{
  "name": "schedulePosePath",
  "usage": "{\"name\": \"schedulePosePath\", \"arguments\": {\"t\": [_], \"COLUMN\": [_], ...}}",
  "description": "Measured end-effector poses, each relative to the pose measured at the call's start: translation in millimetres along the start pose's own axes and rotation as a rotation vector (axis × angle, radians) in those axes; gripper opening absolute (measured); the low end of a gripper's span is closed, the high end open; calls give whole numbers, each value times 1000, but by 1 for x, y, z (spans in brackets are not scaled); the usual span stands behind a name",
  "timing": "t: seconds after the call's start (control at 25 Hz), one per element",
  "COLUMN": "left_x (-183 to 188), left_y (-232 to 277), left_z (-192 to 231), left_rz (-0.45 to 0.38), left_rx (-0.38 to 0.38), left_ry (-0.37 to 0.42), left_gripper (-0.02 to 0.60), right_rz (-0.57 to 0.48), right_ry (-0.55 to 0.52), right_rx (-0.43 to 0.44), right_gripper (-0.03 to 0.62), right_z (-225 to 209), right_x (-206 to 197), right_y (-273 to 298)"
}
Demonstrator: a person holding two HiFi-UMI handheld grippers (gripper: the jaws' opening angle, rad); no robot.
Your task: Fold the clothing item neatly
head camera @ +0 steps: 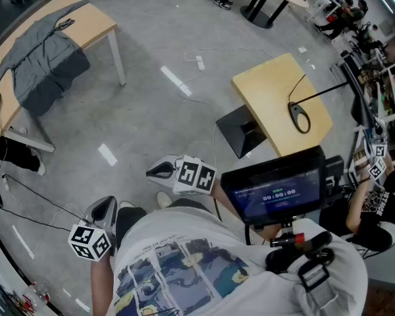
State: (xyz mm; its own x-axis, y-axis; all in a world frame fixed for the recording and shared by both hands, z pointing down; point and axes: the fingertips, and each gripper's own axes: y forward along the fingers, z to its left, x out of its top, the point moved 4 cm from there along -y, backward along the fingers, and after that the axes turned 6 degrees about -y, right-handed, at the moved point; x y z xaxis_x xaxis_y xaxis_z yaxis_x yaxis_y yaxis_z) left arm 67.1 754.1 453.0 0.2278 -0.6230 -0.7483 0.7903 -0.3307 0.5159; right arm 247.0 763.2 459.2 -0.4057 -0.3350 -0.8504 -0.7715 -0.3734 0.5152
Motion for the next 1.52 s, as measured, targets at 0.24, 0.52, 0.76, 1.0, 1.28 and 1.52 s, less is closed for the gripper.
{"name": "schedulePosePath", "arguments": {"t": [0.24,0.52,0.76,1.0,1.28,1.52], "left_x": [8,16,17,33,37,54], "left_y": [-7,-24,-32,-54,-75,-73], "left_z": [17,53,90,115,158,182], "left_rz": [-2,-11,-12,-9,-4,-31], "left_rx": [-4,-8,-37,-80,-70,-47], "left_ry": [-5,-15,-15,-18,1,-17], "left_gripper": [6,6,6,6,6,6], "right_rz": [16,39,26,29,32,32], "right_ry": [5,20,22,45,60,57], "right_rx": [-3,-9,-37,-73,-94,-66], "right_gripper": [11,11,12,26,31,32], "right_z": [-4,-9,-18,-19,-20,-40], "right_x": [12,29,47,84,109,119], "right_y": [12,44,79,108,151,171]}}
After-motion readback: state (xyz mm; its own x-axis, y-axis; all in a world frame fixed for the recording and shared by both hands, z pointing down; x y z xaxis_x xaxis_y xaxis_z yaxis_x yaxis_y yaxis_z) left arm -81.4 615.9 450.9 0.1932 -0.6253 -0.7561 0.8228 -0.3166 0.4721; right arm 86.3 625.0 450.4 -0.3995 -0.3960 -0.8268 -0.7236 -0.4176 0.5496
